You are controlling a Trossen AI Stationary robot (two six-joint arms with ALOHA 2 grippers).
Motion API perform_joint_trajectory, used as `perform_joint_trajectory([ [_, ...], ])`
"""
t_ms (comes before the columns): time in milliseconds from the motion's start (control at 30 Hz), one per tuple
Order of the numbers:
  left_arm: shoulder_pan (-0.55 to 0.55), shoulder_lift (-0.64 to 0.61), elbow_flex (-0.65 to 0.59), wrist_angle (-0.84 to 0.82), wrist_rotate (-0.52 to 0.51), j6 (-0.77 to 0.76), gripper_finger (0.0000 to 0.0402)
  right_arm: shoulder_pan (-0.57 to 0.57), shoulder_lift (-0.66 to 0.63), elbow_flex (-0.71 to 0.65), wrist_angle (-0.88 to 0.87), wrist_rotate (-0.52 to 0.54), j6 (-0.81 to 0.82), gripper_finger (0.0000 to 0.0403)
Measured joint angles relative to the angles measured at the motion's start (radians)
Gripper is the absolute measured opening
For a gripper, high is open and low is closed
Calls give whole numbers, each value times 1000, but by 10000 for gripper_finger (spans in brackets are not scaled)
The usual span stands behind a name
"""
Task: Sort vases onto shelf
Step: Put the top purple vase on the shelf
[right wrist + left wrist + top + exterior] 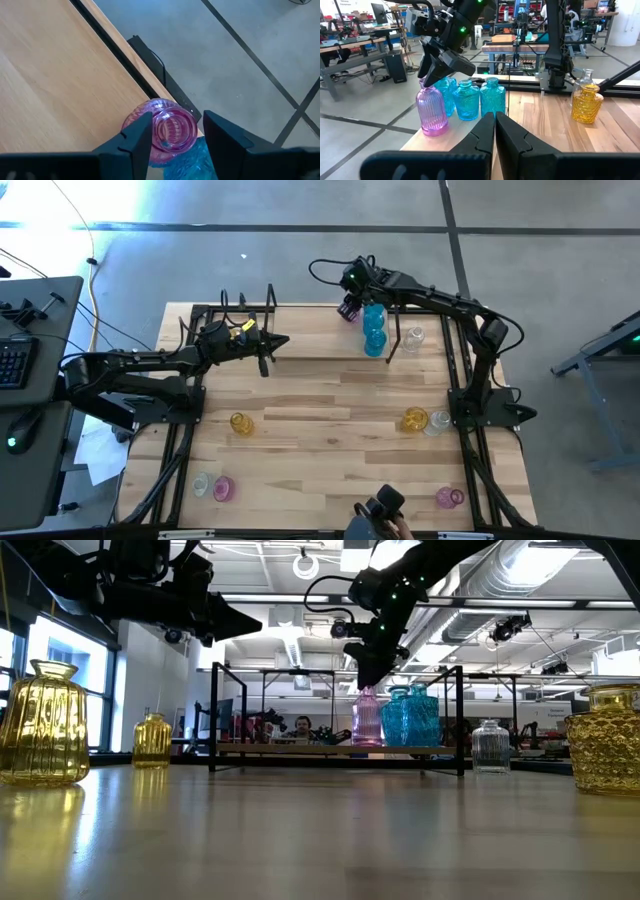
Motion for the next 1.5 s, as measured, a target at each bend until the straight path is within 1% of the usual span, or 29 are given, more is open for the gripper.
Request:
perform_joint_trajectory([
  [433, 0, 0, 0, 0, 0, 0, 5, 0, -4, 6, 34, -4, -17, 158],
  [633, 0, 0, 0, 0, 0, 0, 5, 0, -11, 104, -48, 9, -46, 158],
  [700, 0, 0, 0, 0, 0, 0, 5, 0, -11, 140, -109, 12, -49, 154],
  [767, 0, 0, 0, -3, 0, 0, 5, -7, -11, 165, -156, 15, -48, 140],
  [833, 0, 0, 0, -5, 0, 0, 5, -16, -11, 179, -213, 15, -48, 116],
  [1000, 0, 0, 0, -4, 0, 0, 5, -36, -11, 167, -290, 12, -55, 26],
  [1067, 0, 0, 0, -4, 0, 0, 5, -39, -10, 143, -294, -1, -61, 7],
  [1167, 0, 0, 0, -4, 0, 0, 5, -39, -10, 104, -264, -60, -64, 19],
  [1267, 0, 0, 0, -3, 0, 0, 5, -39, -10, 75, -249, -74, -64, 23],
  [1500, 0, 0, 0, -3, 0, 0, 5, -41, -10, 35, -165, -89, -64, 2],
])
